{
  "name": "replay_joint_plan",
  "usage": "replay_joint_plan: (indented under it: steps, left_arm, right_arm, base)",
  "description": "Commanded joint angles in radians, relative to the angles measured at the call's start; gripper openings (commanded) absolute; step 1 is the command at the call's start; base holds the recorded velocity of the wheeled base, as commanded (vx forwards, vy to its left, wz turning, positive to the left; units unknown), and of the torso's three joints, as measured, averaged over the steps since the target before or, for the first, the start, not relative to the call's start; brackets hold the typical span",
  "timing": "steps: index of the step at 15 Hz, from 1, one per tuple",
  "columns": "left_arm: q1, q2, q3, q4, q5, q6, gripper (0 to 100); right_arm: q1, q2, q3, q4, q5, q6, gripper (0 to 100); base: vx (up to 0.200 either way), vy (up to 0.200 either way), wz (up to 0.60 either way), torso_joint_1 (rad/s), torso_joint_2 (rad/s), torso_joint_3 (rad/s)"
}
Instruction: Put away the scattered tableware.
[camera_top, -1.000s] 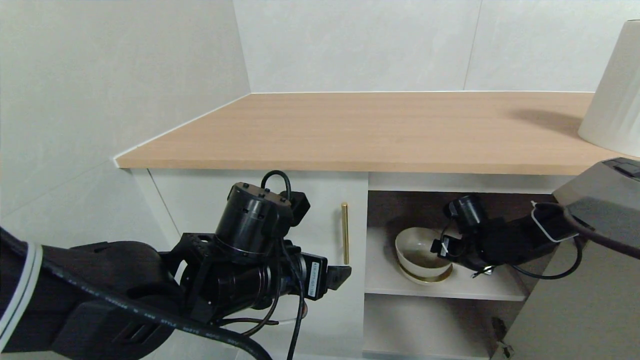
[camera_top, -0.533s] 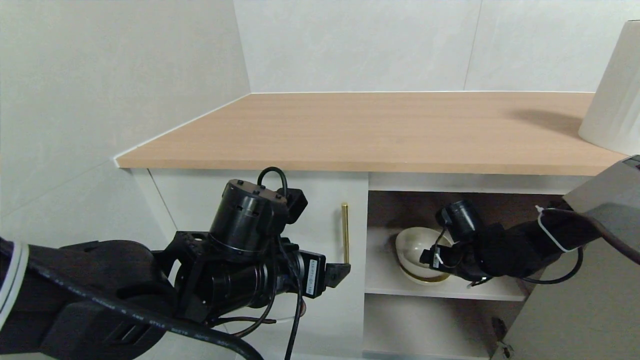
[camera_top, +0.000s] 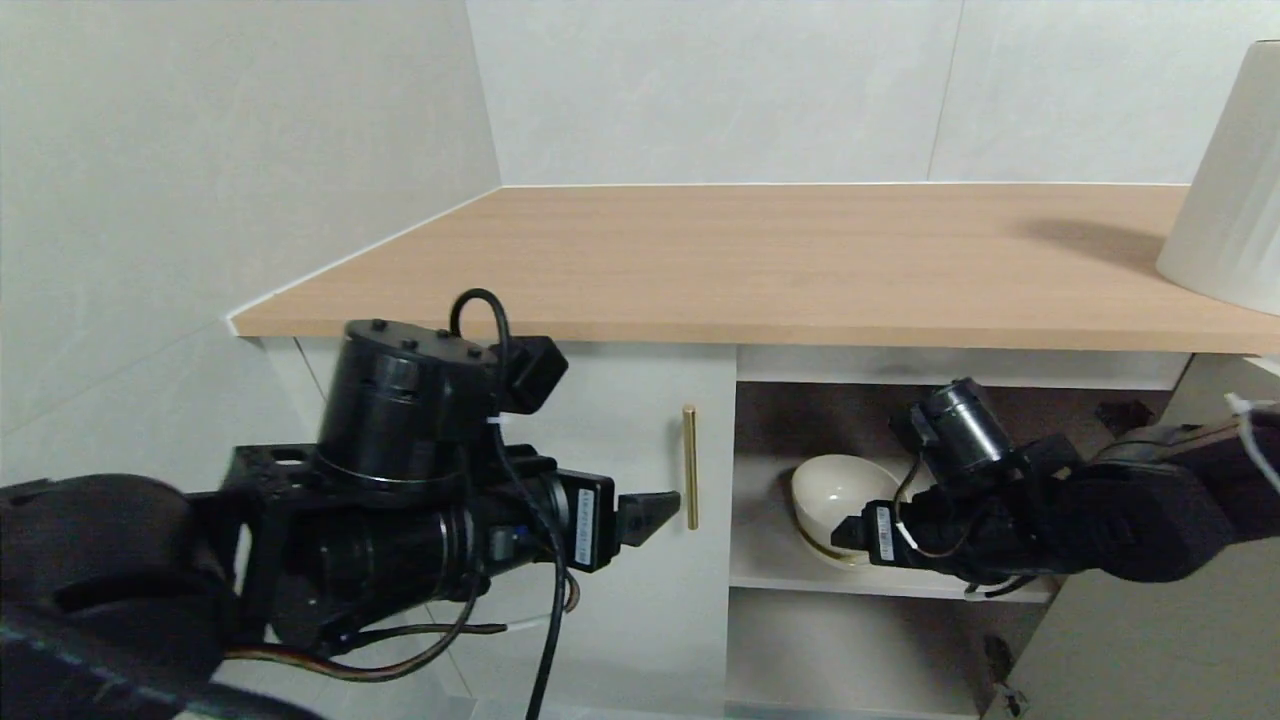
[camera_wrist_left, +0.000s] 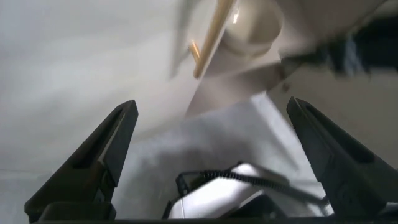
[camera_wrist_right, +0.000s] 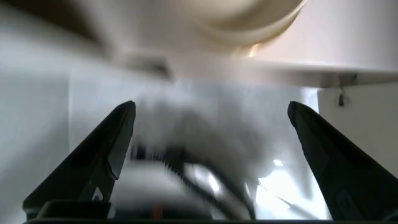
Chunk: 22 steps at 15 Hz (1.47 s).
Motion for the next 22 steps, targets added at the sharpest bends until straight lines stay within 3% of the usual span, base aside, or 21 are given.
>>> replay_joint_plan:
  steps: [1, 7, 12, 22]
  left_arm:
    - [0.037, -0.194, 0.061, 0.000, -0.009, -0.002, 100]
    - [0.109, -0.400, 0.201, 0.012, -0.007, 0.011, 100]
    - [0.122, -0.383, 0.210, 0.011, -0.010, 0.011, 100]
    - [0.100, -0.328, 0.218, 0.012, -0.007, 0.011, 100]
  right_arm:
    - [0.079, -0.278, 0.067, 0.110, 0.068, -0.056, 100]
    - [0.169, -0.584, 0.209, 0.247, 0.063, -0.024, 100]
    - [0.171, -0.640, 0.262, 0.233, 0.045, -0.006, 100]
    - [0.172, -0.625, 0.294, 0.233, 0.042, -0.006, 100]
  base:
    - [0.000, 0.000, 0.00, 0.000, 0.00, 0.000]
    - [0.000, 0.000, 0.00, 0.000, 0.00, 0.000]
    - [0.000, 0.000, 0.00, 0.000, 0.00, 0.000]
    - [-0.200, 0.000, 0.00, 0.002, 0.00, 0.002]
